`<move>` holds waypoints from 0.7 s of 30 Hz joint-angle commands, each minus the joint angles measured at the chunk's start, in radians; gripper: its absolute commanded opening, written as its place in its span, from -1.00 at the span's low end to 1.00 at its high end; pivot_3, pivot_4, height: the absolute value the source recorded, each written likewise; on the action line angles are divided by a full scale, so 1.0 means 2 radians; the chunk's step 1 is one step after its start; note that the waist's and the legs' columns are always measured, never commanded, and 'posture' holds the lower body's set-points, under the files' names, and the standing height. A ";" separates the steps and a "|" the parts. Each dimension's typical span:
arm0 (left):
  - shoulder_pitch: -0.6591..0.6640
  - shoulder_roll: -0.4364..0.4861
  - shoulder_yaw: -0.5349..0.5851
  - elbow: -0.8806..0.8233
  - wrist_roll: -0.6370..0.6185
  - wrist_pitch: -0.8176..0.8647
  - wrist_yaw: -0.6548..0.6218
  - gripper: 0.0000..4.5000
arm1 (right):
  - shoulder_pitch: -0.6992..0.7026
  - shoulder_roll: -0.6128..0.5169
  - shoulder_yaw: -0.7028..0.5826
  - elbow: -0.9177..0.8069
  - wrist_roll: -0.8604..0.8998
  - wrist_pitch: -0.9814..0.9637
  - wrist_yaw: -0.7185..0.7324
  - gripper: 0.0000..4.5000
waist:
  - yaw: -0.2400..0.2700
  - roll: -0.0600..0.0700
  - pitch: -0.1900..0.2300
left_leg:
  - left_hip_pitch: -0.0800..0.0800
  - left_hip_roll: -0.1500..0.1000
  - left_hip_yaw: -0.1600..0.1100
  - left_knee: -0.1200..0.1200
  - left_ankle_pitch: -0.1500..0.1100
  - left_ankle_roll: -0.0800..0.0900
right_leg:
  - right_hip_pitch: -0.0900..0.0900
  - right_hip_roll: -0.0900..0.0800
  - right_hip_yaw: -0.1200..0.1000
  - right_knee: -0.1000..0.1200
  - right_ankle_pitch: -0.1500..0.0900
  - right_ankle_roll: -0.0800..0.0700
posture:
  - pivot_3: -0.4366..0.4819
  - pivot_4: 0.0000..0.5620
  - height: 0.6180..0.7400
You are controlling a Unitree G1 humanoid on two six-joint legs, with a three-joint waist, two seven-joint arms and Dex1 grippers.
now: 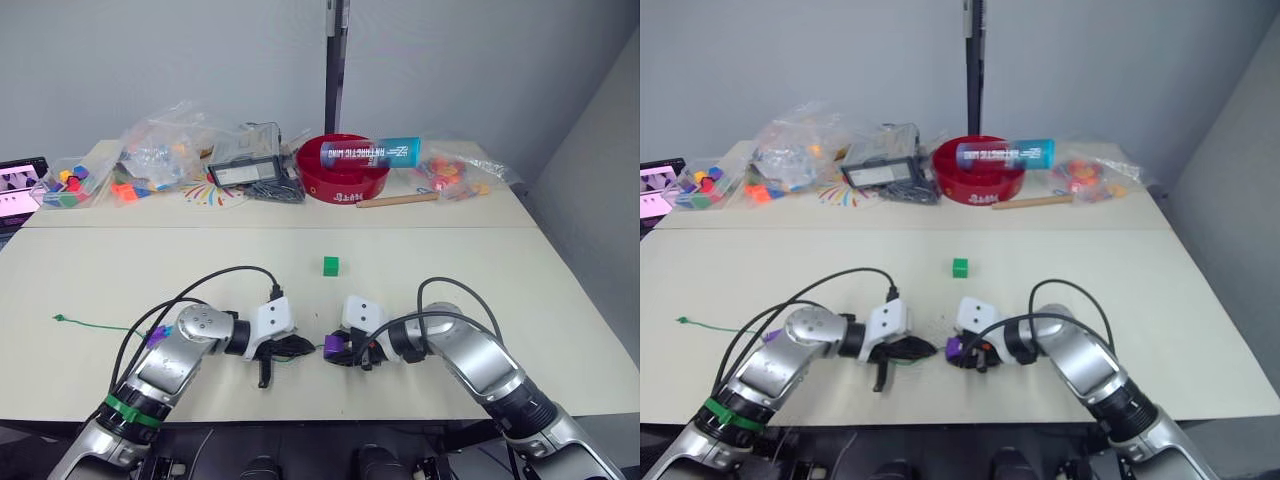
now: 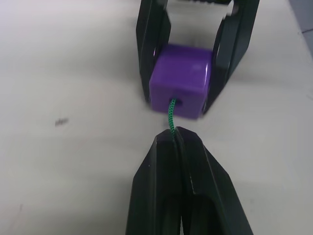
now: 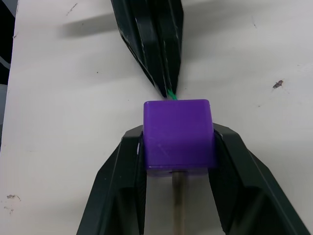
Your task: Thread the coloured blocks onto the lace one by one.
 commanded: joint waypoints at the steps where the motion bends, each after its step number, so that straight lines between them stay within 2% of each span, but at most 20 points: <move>1: -0.009 -0.013 -0.008 -0.006 0.001 -0.009 0.002 -0.98 | 0.001 0.001 0.010 0.001 -0.001 0.008 -0.004 -0.46 | -0.001 0.000 0.000 | 0.000 0.000 0.000 0.000 0.000 0.000 | 0.000 0.000 0.000 0.000 0.000 0.000 | -0.05 -0.47 0.85; 7: -0.004 -0.005 0.008 -0.016 -0.004 0.002 0.003 -0.98 | 0.000 0.005 0.013 0.000 0.000 0.010 -0.005 -0.46 | -0.001 0.000 0.000 | 0.000 0.000 0.000 0.000 0.000 0.000 | 0.000 0.000 0.000 0.000 0.000 0.000 | -0.05 -0.47 0.85; 8: -0.001 0.001 0.013 -0.020 -0.009 0.004 0.000 -0.75 | 0.000 0.006 0.012 0.000 0.001 0.010 -0.007 -0.46 | -0.001 0.000 0.000 | 0.000 0.000 0.000 0.000 0.000 0.000 | 0.000 0.000 0.000 0.000 0.000 0.000 | -0.05 -0.47 0.85; 11: 0.004 0.013 0.022 -0.029 -0.018 0.008 -0.007 -0.35 | 0.000 0.009 0.008 0.002 0.002 0.009 -0.012 -0.46 | -0.003 0.000 0.000 | 0.000 0.000 0.000 0.000 0.000 0.000 | 0.000 0.000 0.000 0.000 0.000 0.000 | -0.05 -0.47 0.85; 12: 0.004 0.015 0.025 -0.031 -0.019 0.009 -0.006 -0.19 | 0.000 0.010 0.004 0.001 0.005 0.011 -0.013 -0.01 | -0.003 0.000 0.000 | 0.000 0.000 0.000 0.000 0.000 0.000 | 0.000 0.000 0.000 0.000 0.000 0.000 | -0.05 -0.47 0.85; 15: 0.006 0.025 0.033 -0.045 -0.031 0.018 -0.014 0.23 | -0.001 0.010 -0.010 -0.011 0.017 0.020 -0.011 0.42 | -0.004 0.000 0.000 | 0.000 0.000 0.000 0.000 0.000 0.000 | 0.000 0.000 0.000 0.000 0.000 0.000 | -0.05 -0.47 0.85; 17: 0.007 0.033 0.033 -0.054 -0.035 0.021 -0.020 0.61 | -0.001 0.003 -0.017 -0.022 0.025 0.024 -0.009 0.80 | -0.004 0.000 0.000 | 0.000 0.000 0.000 0.000 0.000 0.000 | 0.000 0.000 0.000 0.000 0.000 0.000 | -0.05 -0.47 0.85; 19: 0.006 0.035 0.029 -0.056 -0.033 0.016 -0.022 0.86 | 0.006 -0.011 -0.034 -0.043 0.038 0.025 -0.005 1.00 | -0.003 0.000 0.000 | 0.000 0.000 0.000 0.000 0.000 0.000 | 0.000 0.000 0.000 0.000 0.000 0.000 | -0.05 -0.47 0.85; 20: 0.005 0.033 0.028 -0.056 -0.033 0.012 -0.023 0.97 | 0.012 -0.019 -0.045 -0.054 0.048 0.023 -0.002 1.00 | -0.003 0.000 0.000 | 0.000 0.000 0.000 0.000 0.000 0.000 | 0.000 0.000 0.000 0.000 0.000 0.000 | -0.05 -0.47 0.85; 21: 0.004 0.029 0.024 -0.054 -0.030 0.008 -0.020 0.97 | 0.020 -0.028 -0.057 -0.065 0.058 0.022 0.002 1.00 | -0.002 0.000 0.000 | 0.000 0.000 0.000 0.000 0.000 0.000 | 0.000 0.000 0.000 0.000 0.000 0.000 | -0.05 -0.47 0.85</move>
